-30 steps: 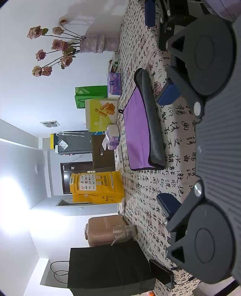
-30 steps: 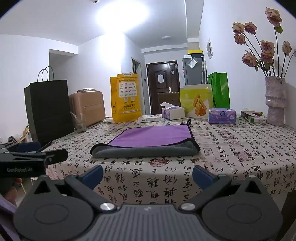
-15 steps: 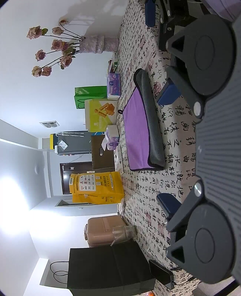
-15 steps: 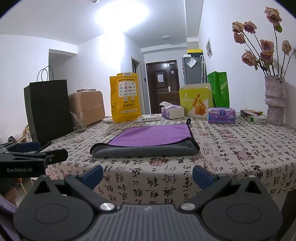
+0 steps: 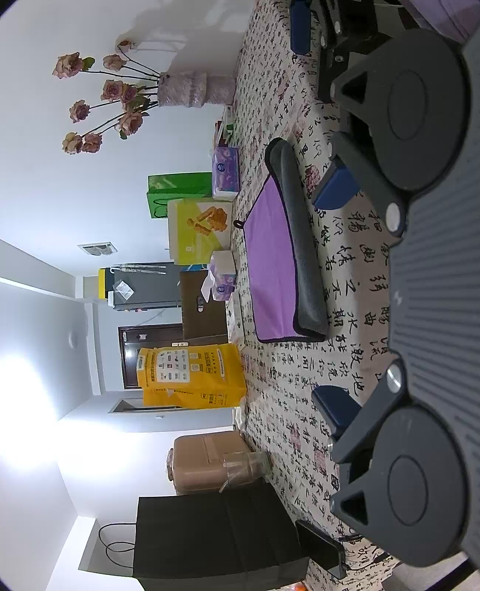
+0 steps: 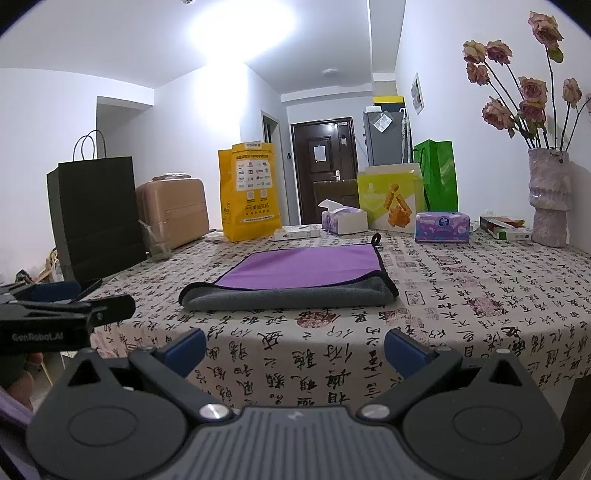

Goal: Fold towel

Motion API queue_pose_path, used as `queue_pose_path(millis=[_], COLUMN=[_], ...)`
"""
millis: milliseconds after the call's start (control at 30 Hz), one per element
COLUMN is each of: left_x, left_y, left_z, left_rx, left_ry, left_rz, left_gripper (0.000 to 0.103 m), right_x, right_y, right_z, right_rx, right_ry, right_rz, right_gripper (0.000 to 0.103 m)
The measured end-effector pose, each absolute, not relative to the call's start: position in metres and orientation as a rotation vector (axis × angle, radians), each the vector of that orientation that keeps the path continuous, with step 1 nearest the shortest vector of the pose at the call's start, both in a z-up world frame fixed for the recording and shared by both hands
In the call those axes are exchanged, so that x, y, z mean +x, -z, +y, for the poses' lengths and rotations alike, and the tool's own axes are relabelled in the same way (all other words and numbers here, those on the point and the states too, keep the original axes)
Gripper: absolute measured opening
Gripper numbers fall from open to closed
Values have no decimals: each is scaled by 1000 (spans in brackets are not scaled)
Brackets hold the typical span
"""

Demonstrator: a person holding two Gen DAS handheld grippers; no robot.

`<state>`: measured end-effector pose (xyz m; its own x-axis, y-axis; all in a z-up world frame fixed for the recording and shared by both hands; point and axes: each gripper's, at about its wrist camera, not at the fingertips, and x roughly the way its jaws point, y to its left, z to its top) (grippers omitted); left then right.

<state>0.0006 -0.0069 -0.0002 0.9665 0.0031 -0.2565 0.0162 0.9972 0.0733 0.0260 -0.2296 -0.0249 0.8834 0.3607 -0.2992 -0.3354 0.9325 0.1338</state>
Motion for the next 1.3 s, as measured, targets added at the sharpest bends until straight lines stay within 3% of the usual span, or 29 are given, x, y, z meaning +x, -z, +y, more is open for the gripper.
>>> queue_pose_path(millis=[1300], left_x=[1], left_y=[1], left_z=[-5], left_rx=[74], left_ry=[1], left_rz=[265], left_gripper=[103], right_x=[29], right_y=[25], right_z=[-229], right_rx=[84], right_ry=[-357], right_rz=[333], right_gripper=[103])
